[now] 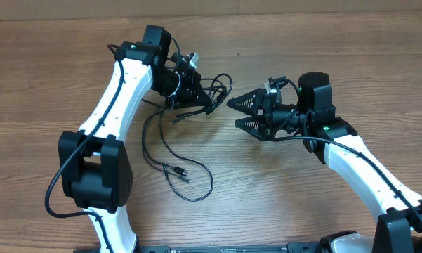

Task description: Untangle cables

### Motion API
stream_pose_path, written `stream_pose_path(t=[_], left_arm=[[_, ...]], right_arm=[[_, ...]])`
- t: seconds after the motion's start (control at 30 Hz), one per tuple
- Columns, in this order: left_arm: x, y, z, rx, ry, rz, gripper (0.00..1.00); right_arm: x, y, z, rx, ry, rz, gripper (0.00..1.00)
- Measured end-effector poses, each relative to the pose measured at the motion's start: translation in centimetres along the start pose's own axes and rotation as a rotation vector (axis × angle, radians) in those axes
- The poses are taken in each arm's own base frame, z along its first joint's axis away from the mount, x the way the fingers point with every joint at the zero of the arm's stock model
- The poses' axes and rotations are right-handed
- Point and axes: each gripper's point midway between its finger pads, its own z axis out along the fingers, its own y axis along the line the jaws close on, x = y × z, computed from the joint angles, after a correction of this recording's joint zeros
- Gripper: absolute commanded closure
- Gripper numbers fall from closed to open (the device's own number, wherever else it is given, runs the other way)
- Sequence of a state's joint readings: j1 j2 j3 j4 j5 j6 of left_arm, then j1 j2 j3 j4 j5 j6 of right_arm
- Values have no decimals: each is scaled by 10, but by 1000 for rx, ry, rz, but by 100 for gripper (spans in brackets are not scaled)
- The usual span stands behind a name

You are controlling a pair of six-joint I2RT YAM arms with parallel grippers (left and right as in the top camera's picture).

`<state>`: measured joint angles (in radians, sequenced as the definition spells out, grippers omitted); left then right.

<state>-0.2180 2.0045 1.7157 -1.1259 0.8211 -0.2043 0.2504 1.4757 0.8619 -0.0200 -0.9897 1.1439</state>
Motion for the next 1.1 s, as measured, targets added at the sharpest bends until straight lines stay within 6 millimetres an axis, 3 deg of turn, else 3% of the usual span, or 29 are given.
stream_pose_path(t=[0.07, 0.23, 0.3, 0.97, 1.1], left_arm=[[3, -8, 2, 39, 13, 0, 96], [8, -25, 5, 110, 41, 3, 96], [8, -27, 6, 122, 43, -11, 96], [14, -44, 11, 178, 72, -17, 96], [12, -42, 9, 179, 66, -22, 96]], right_arm=[[-4, 6, 0, -18, -17, 31, 36], [-15, 25, -1, -75, -65, 67, 71], [-19, 24, -2, -73, -86, 105, 75], [-39, 18, 4, -41, -240, 156, 78], [-39, 18, 4, -41, -243, 155, 70]])
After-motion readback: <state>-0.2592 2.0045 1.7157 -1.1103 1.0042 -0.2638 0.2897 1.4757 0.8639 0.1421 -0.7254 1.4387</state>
